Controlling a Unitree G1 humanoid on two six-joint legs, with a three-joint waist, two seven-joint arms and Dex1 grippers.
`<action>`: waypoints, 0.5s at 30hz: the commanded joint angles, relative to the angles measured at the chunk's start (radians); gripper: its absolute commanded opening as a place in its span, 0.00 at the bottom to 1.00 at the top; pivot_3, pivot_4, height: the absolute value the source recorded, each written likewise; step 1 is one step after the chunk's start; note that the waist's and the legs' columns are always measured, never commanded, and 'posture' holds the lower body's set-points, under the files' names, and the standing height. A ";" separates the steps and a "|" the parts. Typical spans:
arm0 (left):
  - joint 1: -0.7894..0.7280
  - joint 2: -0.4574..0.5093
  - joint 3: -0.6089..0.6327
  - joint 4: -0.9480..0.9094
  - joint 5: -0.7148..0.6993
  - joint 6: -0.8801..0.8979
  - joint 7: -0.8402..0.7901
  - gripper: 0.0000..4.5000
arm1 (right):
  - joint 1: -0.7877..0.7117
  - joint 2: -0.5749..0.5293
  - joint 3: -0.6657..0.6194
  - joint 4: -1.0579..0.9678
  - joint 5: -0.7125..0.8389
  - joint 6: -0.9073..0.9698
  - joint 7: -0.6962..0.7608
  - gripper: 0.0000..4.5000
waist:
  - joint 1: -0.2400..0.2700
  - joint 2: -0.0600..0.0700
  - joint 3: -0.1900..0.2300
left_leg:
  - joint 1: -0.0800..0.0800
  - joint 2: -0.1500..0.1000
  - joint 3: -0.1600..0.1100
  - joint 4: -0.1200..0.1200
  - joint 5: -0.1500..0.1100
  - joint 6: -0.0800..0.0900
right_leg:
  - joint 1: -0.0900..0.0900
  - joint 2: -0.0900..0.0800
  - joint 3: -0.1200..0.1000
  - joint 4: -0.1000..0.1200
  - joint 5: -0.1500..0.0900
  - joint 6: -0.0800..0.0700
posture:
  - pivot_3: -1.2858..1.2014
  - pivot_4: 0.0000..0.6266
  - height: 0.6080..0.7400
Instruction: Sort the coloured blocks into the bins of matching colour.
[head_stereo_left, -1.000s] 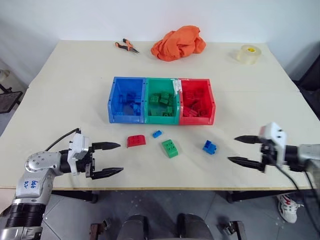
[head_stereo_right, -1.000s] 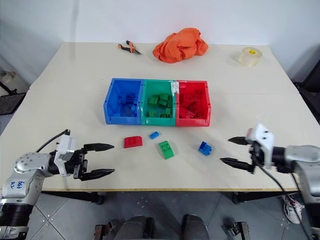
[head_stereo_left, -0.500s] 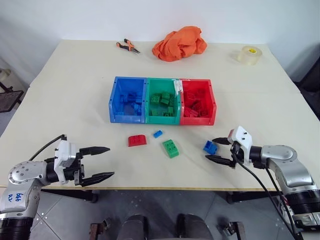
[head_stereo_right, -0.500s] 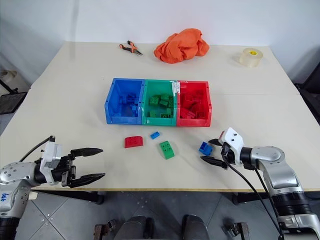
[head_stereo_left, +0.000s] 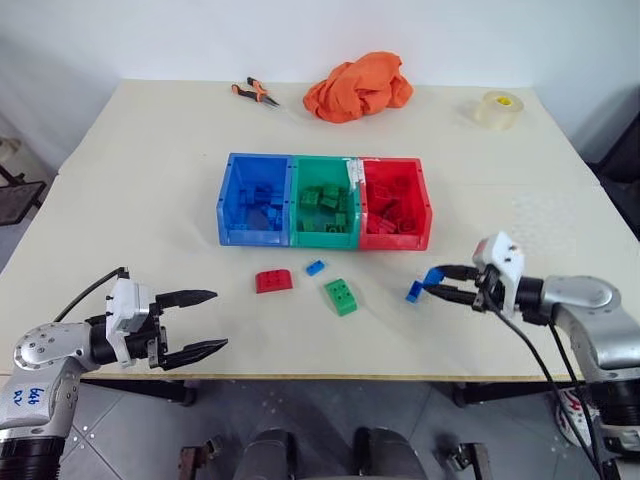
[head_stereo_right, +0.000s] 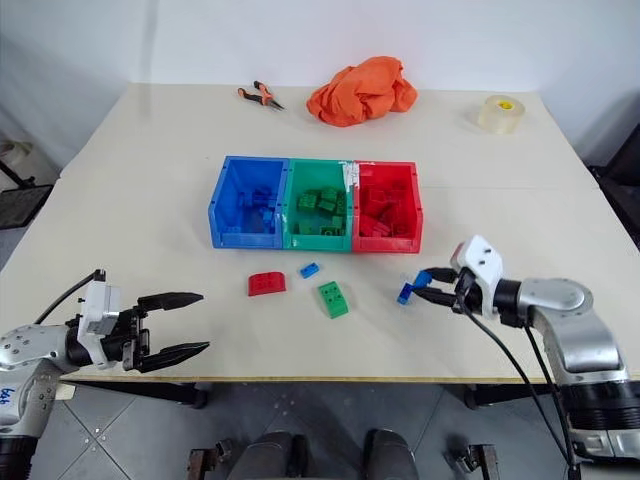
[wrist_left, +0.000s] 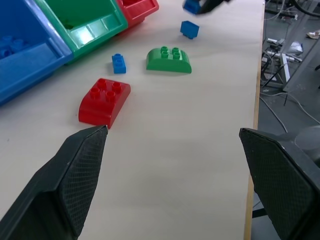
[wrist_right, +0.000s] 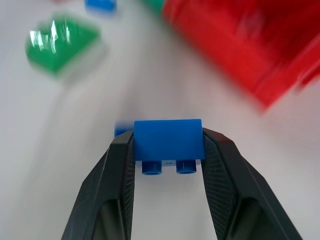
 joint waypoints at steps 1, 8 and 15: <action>-0.031 -0.003 0.007 0.022 -0.012 -0.027 -0.005 1.00 | -0.063 -0.018 0.010 -0.077 0.056 0.121 0.002 0.32 | 0.000 0.000 0.000 | 0.000 0.000 0.000 0.000 0.000 0.000 | 0.000 0.000 0.000 0.000 0.000 0.000 | 0.52 0.24 1.00; -0.098 -0.002 -0.007 0.087 0.006 -0.059 -0.012 1.00 | -0.392 0.261 0.196 0.070 -0.033 0.150 -0.144 0.32 | -0.023 0.000 0.000 | -0.001 0.000 0.002 0.000 0.001 -0.001 | -0.003 0.000 -0.001 0.002 0.000 -0.001 | 0.52 0.24 1.00; -0.100 -0.011 -0.011 0.063 0.002 -0.060 0.016 1.00 | -0.671 0.573 0.238 0.459 -0.130 -0.083 -0.256 0.32 | -0.029 -0.002 -0.001 | -0.002 -0.003 0.002 -0.001 0.001 -0.001 | -0.015 0.002 -0.006 0.023 0.000 -0.001 | 0.52 0.24 1.00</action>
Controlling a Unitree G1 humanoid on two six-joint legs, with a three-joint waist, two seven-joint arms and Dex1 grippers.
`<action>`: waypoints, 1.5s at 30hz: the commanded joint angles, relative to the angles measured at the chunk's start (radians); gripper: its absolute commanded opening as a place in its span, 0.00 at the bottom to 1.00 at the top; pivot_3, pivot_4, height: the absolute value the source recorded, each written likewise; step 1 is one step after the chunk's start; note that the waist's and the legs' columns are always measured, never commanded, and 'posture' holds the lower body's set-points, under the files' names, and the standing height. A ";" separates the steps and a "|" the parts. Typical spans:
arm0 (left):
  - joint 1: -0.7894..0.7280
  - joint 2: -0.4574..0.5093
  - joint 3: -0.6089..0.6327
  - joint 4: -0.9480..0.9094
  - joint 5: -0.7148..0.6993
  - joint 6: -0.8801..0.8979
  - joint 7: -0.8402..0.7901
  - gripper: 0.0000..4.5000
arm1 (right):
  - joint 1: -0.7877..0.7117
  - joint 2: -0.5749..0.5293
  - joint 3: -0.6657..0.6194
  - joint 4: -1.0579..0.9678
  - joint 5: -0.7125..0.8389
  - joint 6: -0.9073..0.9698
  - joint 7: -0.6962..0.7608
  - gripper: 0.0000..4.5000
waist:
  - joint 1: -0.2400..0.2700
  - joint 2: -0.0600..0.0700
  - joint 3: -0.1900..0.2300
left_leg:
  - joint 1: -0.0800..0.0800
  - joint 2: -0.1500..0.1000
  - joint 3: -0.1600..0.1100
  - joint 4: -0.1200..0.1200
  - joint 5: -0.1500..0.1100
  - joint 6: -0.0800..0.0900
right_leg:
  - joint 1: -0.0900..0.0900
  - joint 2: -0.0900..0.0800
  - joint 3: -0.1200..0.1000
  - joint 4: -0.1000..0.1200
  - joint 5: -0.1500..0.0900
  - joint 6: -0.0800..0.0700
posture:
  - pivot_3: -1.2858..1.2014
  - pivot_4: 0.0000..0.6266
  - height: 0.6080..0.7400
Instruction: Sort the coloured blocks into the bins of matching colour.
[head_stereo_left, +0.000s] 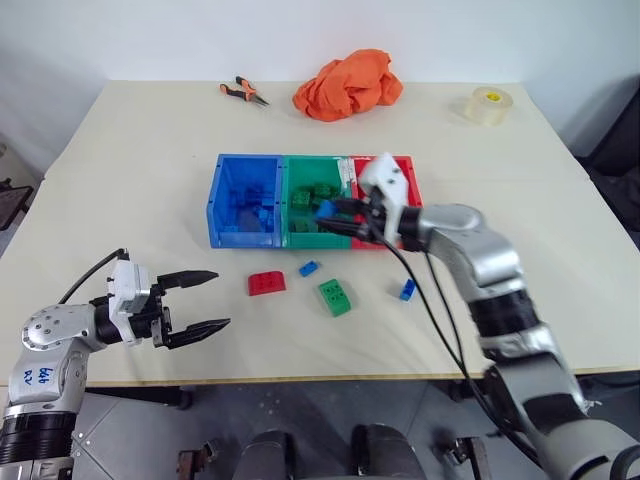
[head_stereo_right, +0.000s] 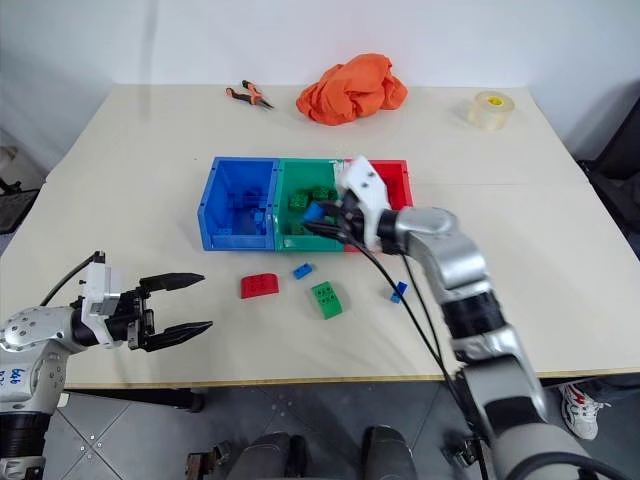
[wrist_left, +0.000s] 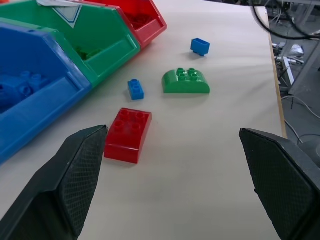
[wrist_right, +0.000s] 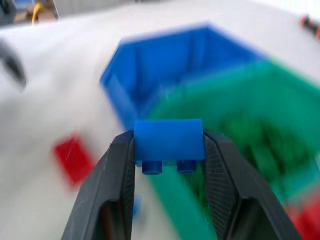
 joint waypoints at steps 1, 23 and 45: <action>0.014 0.000 0.017 -0.031 -0.008 -0.009 0.016 1.00 | -0.112 0.091 -0.009 0.169 -0.039 -0.129 -0.047 0.32 | 0.001 -0.001 0.000 | 0.000 0.000 -0.001 0.000 0.000 0.000 | 0.000 0.000 0.000 0.000 0.000 0.000 | 0.52 0.24 1.00; 0.023 -0.031 0.008 -0.052 -0.010 -0.022 0.084 1.00 | -0.312 0.240 -0.097 0.614 -0.133 -0.526 -0.048 0.92 | -0.023 -0.001 -0.001 | 0.000 0.000 -0.007 0.000 0.000 -0.001 | 0.000 0.001 0.007 0.007 0.000 0.000 | 0.52 0.24 1.00; 0.005 0.002 0.061 0.119 -0.022 -0.080 -0.072 1.00 | 0.630 -0.664 -0.281 -0.227 0.011 -0.159 0.406 0.92 | 0.006 -0.002 0.000 | 0.001 0.002 0.003 -0.002 0.001 0.001 | 0.006 -0.002 0.003 -0.014 0.000 0.000 | 0.52 0.24 1.00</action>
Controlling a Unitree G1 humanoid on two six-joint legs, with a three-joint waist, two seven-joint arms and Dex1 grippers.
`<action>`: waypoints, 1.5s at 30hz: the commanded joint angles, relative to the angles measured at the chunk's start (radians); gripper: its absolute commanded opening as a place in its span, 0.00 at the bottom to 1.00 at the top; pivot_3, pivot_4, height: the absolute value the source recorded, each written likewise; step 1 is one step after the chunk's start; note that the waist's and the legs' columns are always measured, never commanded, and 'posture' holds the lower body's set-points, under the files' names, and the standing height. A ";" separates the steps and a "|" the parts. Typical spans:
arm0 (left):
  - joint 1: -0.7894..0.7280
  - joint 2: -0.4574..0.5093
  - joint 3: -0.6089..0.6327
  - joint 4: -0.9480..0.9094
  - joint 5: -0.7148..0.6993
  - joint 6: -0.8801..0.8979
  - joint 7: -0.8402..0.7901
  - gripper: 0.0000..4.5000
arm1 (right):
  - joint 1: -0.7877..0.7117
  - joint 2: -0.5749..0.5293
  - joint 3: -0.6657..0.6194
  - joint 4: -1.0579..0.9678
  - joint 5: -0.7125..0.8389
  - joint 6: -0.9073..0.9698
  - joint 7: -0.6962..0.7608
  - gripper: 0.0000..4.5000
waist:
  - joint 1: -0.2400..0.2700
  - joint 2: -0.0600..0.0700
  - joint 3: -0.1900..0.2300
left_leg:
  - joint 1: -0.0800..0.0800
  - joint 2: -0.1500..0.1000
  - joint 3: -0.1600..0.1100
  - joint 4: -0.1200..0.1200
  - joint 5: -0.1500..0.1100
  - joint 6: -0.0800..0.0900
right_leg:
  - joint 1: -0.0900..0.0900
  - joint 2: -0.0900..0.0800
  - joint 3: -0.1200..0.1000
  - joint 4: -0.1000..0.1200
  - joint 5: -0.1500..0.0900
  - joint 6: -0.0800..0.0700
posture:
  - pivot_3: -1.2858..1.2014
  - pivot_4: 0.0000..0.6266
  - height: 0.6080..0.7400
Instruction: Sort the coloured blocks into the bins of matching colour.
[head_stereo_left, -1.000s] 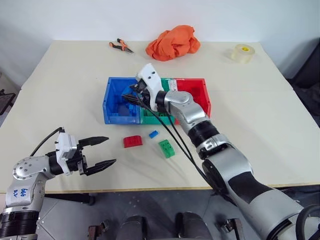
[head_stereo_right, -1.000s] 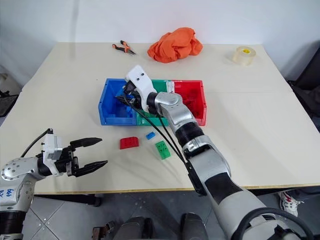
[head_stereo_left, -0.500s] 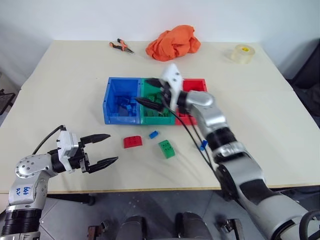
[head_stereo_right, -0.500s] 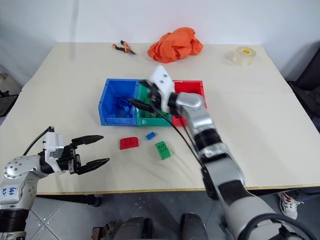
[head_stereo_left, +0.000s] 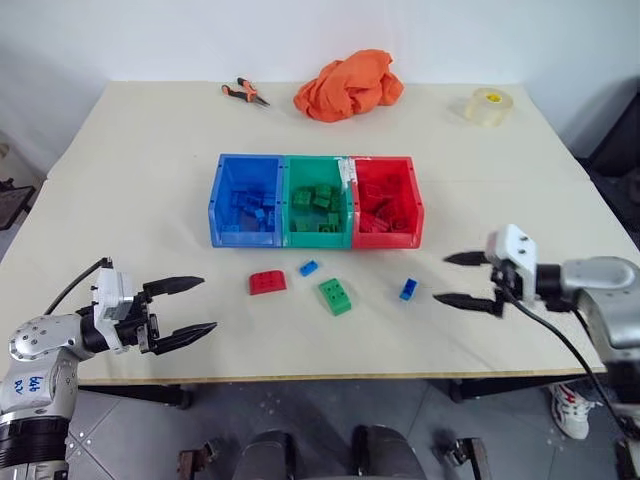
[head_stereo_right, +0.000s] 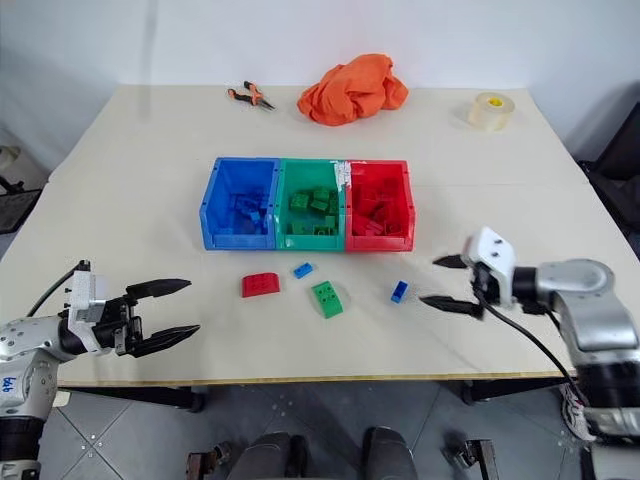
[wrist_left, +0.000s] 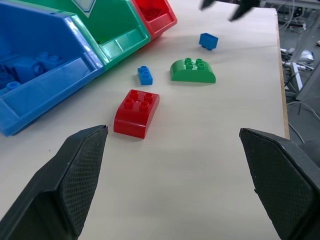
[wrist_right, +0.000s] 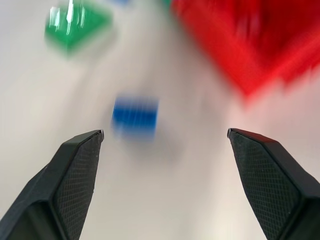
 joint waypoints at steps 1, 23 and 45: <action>-0.012 0.000 0.009 0.008 -0.012 -0.017 -0.009 1.00 | 0.033 -0.025 -0.032 -0.049 0.007 0.001 -0.016 0.92 | -0.004 0.000 0.000 | 0.000 0.000 0.001 0.000 0.000 0.000 | 0.000 0.000 0.000 0.000 0.000 0.000 | 0.52 0.24 1.00; -0.010 -0.014 -0.009 -0.074 -0.022 0.012 0.048 1.00 | -0.118 0.206 0.173 0.031 -0.075 -0.027 -0.143 0.64 | 0.009 0.000 0.000 | -0.001 -0.001 -0.001 0.001 0.001 0.000 | 0.000 0.001 -0.002 0.001 0.000 0.000 | 0.52 0.24 1.00; 0.011 -0.038 0.003 -0.114 -0.023 0.007 0.088 1.00 | -0.681 0.710 0.235 0.357 -0.057 -0.102 -0.327 0.33 | -0.005 -0.001 0.000 | -0.001 -0.001 -0.003 0.002 0.001 -0.001 | -0.006 0.002 -0.002 0.014 0.000 0.000 | 0.52 0.24 1.00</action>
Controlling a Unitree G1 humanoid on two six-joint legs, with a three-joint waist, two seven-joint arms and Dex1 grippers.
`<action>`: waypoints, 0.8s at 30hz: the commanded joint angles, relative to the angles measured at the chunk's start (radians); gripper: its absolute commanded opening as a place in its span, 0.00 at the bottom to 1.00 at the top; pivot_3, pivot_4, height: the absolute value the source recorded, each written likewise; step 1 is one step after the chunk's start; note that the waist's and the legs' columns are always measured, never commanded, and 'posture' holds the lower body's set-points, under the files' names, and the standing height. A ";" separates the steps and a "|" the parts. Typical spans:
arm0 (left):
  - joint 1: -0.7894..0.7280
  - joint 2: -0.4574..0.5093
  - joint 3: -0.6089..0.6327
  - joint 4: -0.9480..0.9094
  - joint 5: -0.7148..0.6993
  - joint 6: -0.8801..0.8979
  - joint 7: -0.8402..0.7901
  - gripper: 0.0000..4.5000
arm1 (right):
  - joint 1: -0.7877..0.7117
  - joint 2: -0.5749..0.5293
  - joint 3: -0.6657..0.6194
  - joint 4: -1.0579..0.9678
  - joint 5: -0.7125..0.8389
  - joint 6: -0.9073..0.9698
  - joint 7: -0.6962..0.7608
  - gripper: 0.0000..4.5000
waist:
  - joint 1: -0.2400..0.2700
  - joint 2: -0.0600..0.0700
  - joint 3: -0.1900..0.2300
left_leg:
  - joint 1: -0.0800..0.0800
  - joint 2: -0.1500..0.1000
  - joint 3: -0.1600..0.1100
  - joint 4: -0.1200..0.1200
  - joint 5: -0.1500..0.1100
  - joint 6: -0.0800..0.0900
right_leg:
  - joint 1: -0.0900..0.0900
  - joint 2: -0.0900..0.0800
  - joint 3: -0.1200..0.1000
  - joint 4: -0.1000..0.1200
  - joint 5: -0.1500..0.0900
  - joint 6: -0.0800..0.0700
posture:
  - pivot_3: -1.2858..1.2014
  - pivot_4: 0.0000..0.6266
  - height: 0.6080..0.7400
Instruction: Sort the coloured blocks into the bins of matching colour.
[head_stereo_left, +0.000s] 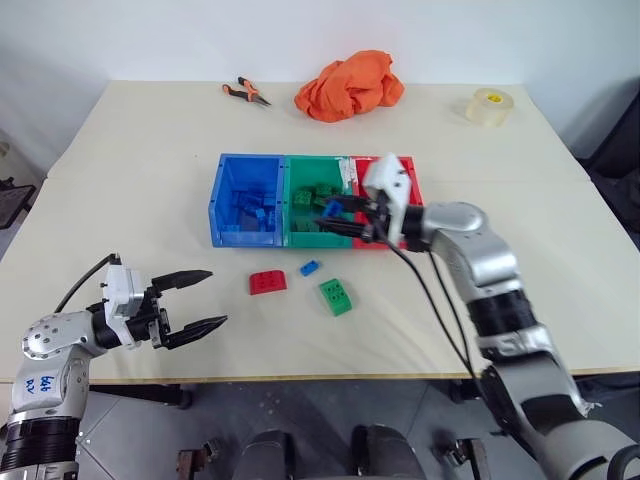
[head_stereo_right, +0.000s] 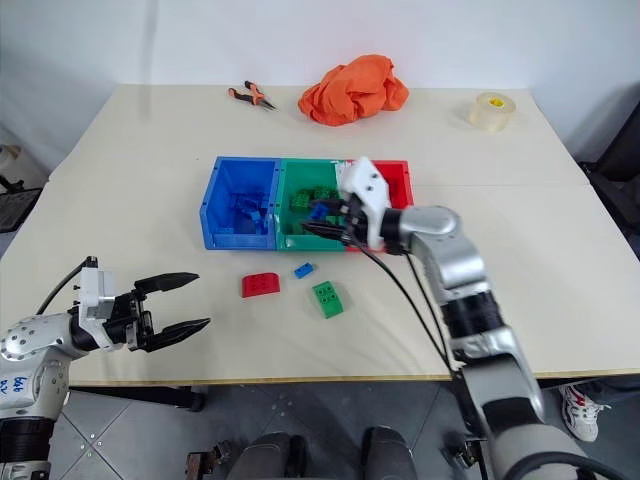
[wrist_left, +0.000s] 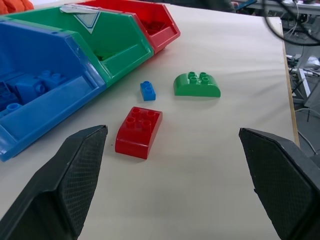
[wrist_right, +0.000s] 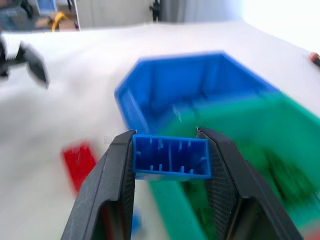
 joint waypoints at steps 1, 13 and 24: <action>0.016 -0.002 0.023 -0.038 -0.022 -0.005 0.014 1.00 | -0.115 0.100 0.001 0.184 -0.038 -0.125 -0.056 0.33 | -0.002 0.000 0.000 | 0.000 0.000 -0.001 0.000 0.000 0.000 | 0.000 0.000 0.000 0.000 0.000 0.000 | 0.52 0.24 1.00; 0.047 -0.012 0.035 -0.075 -0.025 -0.007 0.052 1.00 | -0.402 0.321 -0.087 0.738 -0.121 -0.418 -0.296 0.92 | -0.024 0.000 0.000 | 0.000 -0.002 -0.010 -0.001 0.000 -0.001 | -0.001 0.000 0.005 0.008 0.000 0.000 | 0.52 0.24 1.00; 0.010 -0.023 0.002 -0.045 -0.022 -0.007 0.033 1.00 | -0.043 0.015 -0.049 0.195 -0.026 -0.284 0.194 1.00 | -0.010 -0.002 -0.001 | -0.001 -0.002 -0.015 -0.001 0.000 -0.001 | 0.001 0.000 0.011 0.007 0.000 0.000 | 0.52 0.24 1.00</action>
